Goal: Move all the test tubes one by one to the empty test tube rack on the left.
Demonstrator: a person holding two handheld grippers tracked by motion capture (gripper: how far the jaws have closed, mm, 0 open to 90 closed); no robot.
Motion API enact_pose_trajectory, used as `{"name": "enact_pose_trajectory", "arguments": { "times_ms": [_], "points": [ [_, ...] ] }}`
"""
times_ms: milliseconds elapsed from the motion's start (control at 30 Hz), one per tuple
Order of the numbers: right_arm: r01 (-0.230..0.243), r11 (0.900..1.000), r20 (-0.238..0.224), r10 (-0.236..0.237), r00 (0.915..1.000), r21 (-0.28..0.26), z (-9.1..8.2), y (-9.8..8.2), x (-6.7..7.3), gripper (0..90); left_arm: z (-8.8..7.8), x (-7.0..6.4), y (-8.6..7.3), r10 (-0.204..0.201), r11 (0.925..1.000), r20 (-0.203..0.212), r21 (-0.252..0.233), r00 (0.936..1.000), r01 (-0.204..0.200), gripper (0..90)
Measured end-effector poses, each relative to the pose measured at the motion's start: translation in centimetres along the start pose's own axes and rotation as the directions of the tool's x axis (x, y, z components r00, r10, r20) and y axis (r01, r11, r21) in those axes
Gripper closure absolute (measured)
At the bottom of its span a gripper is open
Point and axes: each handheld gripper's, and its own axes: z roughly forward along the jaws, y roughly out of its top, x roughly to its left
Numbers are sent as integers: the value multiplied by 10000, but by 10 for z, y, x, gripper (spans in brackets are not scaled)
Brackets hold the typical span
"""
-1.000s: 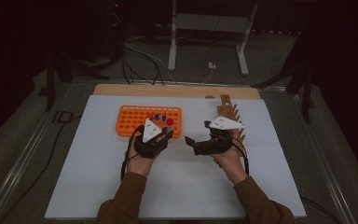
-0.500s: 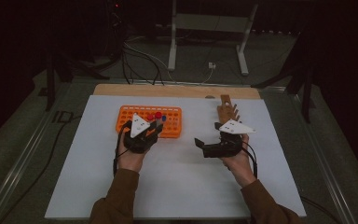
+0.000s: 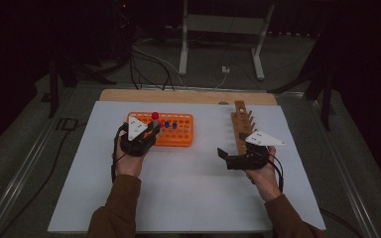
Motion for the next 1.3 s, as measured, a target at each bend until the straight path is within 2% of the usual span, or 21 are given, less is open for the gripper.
{"name": "enact_pose_trajectory", "arguments": {
  "times_ms": [267,600,767,933,1000,1300],
  "points": [
    [-52,10000,72,52,10000,-78,-3,0,-3,6,15,10,-6,-257,9995,-403,193,9989,265,749],
    [-91,9999,58,92,9999,-87,-3,-1,-2,6,33,15,-16,-637,9967,-624,454,9960,666,749],
    [-90,9999,49,91,9999,-143,-5,0,-3,6,39,16,-28,-708,9929,-515,920,9962,753,749],
    [-155,9998,39,155,9999,-148,-6,-1,-4,6,45,15,-44,-675,9854,-314,1542,9972,715,749],
    [-161,9998,40,161,9999,-138,-7,-1,-5,6,45,16,-47,-736,9843,-256,1588,9970,767,751],
    [-197,9997,51,198,9998,-126,-8,-3,-6,6,45,14,-46,-459,9831,-269,1760,9986,499,754]
  ]
}}
